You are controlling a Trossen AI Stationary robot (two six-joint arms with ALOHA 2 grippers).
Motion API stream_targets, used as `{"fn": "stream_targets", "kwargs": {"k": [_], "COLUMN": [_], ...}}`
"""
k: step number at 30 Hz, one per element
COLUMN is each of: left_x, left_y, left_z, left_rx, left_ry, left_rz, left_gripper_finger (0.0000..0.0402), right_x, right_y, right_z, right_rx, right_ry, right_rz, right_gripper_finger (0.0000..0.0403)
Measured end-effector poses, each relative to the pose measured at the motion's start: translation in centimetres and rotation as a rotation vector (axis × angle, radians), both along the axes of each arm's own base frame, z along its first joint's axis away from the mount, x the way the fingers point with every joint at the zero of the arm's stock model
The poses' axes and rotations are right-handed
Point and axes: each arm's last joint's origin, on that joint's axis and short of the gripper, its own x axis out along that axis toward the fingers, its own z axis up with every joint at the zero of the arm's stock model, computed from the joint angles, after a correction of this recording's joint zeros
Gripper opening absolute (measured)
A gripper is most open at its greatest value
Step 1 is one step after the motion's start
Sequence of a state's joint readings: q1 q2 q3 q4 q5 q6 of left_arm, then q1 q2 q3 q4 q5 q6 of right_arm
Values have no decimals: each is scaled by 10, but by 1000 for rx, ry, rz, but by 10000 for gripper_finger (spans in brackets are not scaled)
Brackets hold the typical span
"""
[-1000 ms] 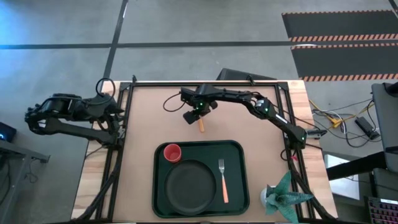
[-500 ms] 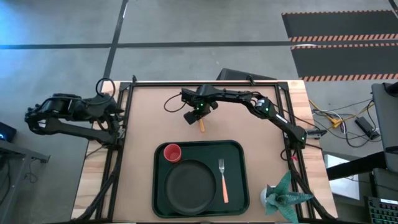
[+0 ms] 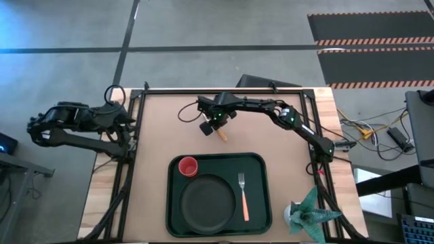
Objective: Pick and place plate/cup/fork/spoon on tray
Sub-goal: Put the yellow spoon on the green table tray
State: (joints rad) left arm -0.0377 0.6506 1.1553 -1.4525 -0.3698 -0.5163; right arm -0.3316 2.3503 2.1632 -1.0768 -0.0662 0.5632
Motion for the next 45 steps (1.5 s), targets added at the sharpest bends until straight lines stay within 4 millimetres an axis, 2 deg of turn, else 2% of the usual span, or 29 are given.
{"fn": "stream_targets", "kwargs": {"k": [3, 7, 10, 12, 16, 20, 24, 28, 36, 40, 45], "left_x": [0, 0, -1, -1, -2, -2, -2, -2, -2, -2, -2], "left_y": [0, 0, 0, 0, 0, 0, 0, 0, 0, 0, 0], "left_z": [0, 0, 0, 0, 0, 0, 0, 0, 0, 0, 0], "left_rx": [0, 0, 0, 0, 0, 0, 4, 4, 4, 3, 3], "left_ry": [-1, -1, -2, -3, -4, -4, -1, -2, -2, -3, -4], "left_rz": [0, 0, 0, 0, 0, -1, -5, -5, -5, -5, -5], "left_gripper_finger": [142, 142, 142, 142, 142, 142, 142, 142, 142, 142, 142], "right_x": [-7, -40, -69, -84, -117, -138, -146, -154, -165, -168, -172], "right_y": [2, 10, 24, 43, 99, 155, 213, 257, 337, 373, 392], "right_z": [32, 117, 161, 182, 224, 245, 245, 234, 174, 138, 95], "right_rx": [-51, -165, -180, -182, -169, -177, -146, -113, -27, 31, 68], "right_ry": [-11, -74, -83, -73, -95, -158, -198, -196, -38, -72, -86], "right_rz": [-25, -89, -150, -179, -213, -251, -268, -325, -502, -566, -596], "right_gripper_finger": [27, 27, 27, 27, 27, 27, 27, 27, 27, 27, 27]}}
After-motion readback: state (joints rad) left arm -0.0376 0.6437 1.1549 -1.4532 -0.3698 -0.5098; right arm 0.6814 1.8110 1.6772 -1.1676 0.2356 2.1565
